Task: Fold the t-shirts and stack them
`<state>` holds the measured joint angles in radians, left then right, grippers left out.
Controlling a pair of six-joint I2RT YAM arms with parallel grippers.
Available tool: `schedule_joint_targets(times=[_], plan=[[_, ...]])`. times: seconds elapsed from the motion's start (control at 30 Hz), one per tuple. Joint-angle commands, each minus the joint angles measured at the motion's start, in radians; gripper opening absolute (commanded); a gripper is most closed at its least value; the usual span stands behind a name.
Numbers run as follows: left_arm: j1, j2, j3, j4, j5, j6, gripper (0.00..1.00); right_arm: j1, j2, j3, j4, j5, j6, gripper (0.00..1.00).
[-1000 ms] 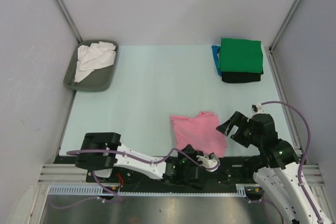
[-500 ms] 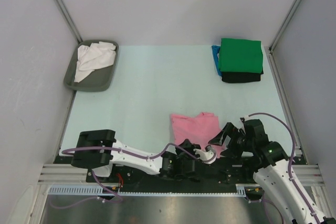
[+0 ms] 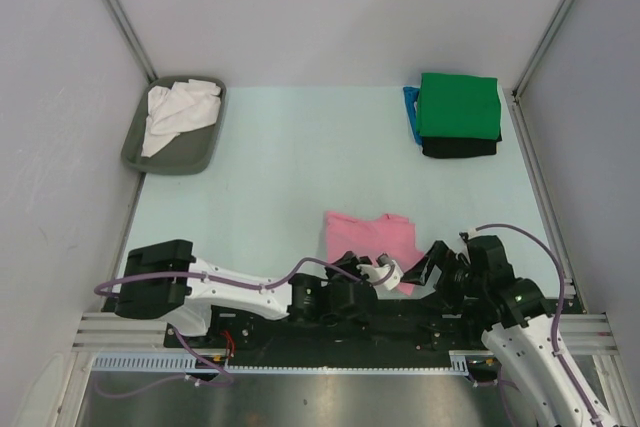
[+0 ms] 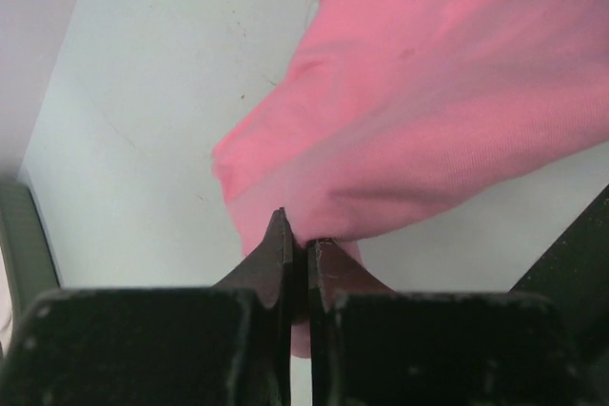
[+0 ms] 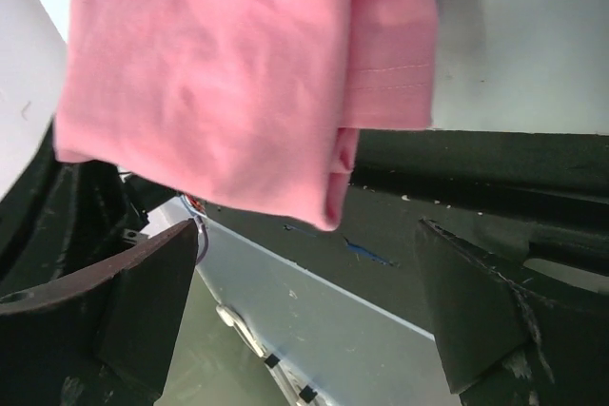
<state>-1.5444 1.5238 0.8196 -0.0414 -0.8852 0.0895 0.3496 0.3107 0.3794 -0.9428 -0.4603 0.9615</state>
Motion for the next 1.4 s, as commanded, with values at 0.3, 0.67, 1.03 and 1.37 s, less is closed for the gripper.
schedule_joint_targets(times=[0.3,0.67,1.03,1.37], plan=[[0.026,-0.07,-0.017,0.074,0.037,0.012,0.0,0.005,0.007,-0.129,0.237,0.063,0.147,1.0],[0.026,-0.082,-0.031,0.048,0.042,-0.017,0.0,0.008,0.065,-0.154,0.503,0.054,0.263,1.0],[0.026,-0.099,-0.034,0.012,0.046,-0.034,0.0,0.017,-0.091,-0.252,0.498,0.055,0.42,1.0],[0.029,-0.102,-0.014,-0.012,0.058,-0.034,0.0,0.068,-0.096,-0.298,0.55,0.057,0.513,1.0]])
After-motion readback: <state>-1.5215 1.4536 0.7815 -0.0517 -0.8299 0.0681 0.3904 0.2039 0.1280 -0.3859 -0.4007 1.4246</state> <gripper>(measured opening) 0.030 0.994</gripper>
